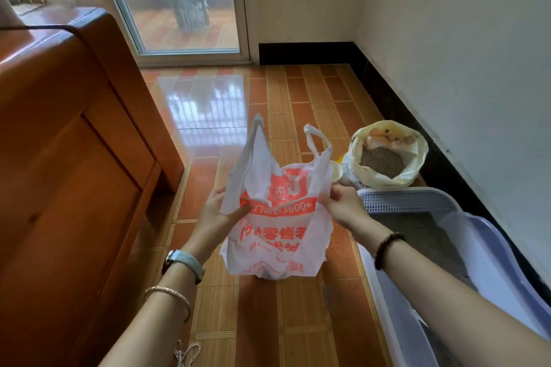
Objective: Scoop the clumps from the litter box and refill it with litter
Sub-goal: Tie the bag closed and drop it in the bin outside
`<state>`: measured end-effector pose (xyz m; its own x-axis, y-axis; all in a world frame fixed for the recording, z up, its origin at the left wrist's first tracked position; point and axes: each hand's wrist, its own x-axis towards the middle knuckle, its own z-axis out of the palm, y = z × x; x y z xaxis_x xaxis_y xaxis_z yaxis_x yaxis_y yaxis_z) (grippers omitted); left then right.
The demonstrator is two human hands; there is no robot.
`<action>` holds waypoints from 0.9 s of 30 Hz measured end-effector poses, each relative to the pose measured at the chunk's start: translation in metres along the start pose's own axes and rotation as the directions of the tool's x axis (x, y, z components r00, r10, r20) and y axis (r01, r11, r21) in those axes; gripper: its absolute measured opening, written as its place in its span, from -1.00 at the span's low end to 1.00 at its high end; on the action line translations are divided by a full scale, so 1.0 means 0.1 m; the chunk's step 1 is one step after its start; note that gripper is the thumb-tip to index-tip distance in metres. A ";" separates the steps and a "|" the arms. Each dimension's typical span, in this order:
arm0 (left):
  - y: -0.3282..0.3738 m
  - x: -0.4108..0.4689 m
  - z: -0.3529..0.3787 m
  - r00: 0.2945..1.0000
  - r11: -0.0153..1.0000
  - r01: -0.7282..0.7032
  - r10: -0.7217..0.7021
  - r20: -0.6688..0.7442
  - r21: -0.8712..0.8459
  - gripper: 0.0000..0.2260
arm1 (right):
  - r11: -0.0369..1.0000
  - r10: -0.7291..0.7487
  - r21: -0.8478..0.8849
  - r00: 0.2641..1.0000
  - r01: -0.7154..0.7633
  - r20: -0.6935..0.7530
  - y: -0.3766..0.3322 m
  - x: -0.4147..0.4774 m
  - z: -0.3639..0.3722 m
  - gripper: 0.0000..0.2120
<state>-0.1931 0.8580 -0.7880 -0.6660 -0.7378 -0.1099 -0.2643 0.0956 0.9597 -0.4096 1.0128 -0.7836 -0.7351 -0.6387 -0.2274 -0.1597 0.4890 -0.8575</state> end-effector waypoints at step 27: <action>0.32 0.01 0.37 1.000 0.975 0.017 -0.013 0.020 -0.223 -0.58 | 0.804 -0.005 0.585 0.983 -0.104 0.182 0.02 -0.12 0.35 -0.84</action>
<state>-0.2283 0.8847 -0.7669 -0.6761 -0.7258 -0.1271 -0.1132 -0.0681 0.9912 -0.3784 1.0009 -0.7989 -0.6021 -0.7386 -0.3034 0.3336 0.1125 -0.9360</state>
